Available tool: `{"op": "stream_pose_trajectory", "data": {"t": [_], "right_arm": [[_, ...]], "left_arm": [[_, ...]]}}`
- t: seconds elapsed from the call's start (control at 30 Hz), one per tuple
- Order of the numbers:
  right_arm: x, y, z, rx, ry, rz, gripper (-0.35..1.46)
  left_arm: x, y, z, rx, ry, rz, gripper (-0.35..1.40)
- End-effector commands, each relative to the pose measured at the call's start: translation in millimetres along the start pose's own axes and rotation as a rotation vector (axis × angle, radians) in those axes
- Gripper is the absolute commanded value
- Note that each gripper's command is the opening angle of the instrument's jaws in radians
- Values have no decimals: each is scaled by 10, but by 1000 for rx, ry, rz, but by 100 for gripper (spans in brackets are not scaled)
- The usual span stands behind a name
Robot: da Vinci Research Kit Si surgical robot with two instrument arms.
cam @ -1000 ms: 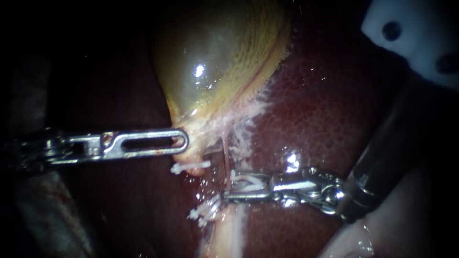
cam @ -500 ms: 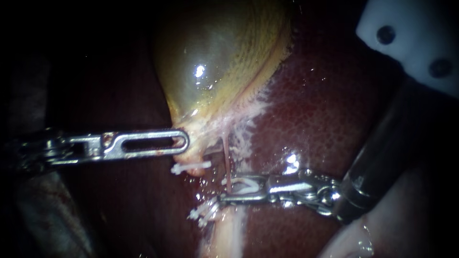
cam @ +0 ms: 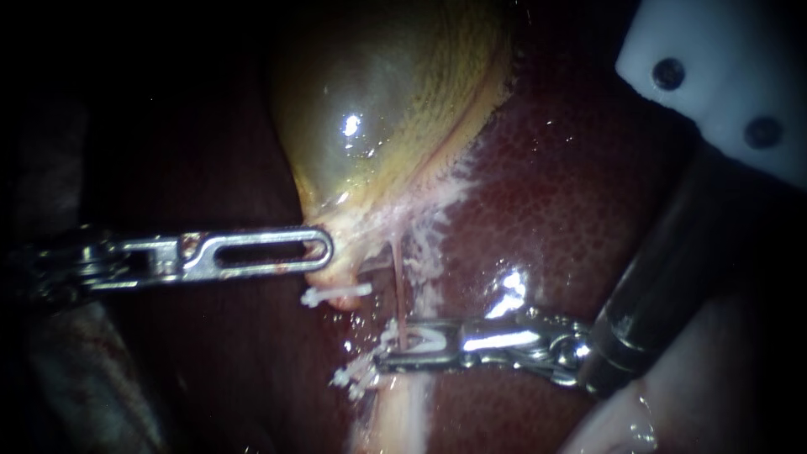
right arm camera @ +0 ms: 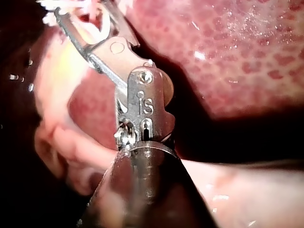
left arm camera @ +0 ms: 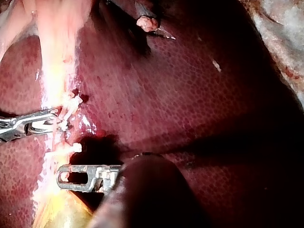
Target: Clipping first clip right tube
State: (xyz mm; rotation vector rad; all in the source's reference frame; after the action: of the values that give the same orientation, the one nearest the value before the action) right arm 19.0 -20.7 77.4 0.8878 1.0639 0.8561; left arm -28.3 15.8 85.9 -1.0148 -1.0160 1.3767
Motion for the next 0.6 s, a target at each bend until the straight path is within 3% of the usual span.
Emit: {"op": "stream_pose_trajectory", "data": {"t": [0.03,0.4,0.6], "right_arm": [[0,0,1,0,1,6,23],[-4,1,6,1,-6,2,1],[-6,3,6,0,-9,1,-26]], "left_arm": [[0,0,0,0,0,0,-35],[-1,0,1,0,0,1,-35],[-1,-1,1,0,0,1,-35]]}}
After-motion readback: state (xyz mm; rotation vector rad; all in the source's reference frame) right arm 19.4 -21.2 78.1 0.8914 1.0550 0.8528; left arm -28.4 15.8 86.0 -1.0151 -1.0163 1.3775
